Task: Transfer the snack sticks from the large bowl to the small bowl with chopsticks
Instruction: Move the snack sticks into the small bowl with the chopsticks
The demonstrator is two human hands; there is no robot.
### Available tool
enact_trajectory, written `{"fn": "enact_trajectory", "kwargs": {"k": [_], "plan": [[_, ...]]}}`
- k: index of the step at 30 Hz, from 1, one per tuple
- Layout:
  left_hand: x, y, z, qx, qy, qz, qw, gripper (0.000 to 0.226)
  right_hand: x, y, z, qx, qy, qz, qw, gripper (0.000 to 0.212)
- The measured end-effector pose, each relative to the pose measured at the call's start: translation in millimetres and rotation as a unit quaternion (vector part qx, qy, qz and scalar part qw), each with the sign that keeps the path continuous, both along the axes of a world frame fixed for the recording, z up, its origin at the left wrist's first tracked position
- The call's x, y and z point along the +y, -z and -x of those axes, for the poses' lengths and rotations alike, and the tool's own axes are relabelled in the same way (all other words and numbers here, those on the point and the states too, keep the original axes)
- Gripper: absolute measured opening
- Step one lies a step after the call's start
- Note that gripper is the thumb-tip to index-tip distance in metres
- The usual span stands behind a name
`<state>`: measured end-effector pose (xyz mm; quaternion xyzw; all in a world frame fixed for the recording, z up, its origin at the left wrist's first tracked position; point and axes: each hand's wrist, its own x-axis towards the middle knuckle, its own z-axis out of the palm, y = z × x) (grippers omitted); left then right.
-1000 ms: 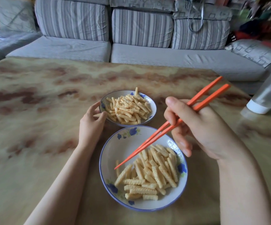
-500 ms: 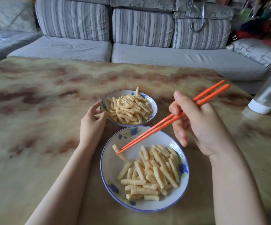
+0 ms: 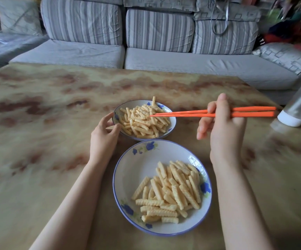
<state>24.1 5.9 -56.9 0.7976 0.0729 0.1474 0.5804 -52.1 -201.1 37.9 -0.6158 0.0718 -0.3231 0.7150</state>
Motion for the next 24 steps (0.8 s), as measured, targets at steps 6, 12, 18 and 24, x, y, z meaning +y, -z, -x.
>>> {"fn": "enact_trajectory", "kwargs": {"k": [6, 12, 18, 24], "plan": [[0, 0, -1, 0.002, 0.001, 0.000, 1.000, 0.042, 8, 21, -15, 0.039, -0.034, 0.024, 0.998, 0.041], [0, -1, 0, 0.002, -0.001, -0.002, 1.000, 0.042, 2, 18, -14, 0.036, -0.038, 0.029, 0.998, 0.039], [0, -1, 0, -0.002, 0.000, -0.002, 1.000, 0.040, -20, 0, -1, 0.027, -0.112, 0.043, 0.992, 0.044], [0, -1, 1, -0.004, 0.002, -0.001, 1.000, 0.042, -37, -17, 21, 0.103, -0.248, 0.142, 0.953, 0.044]]}}
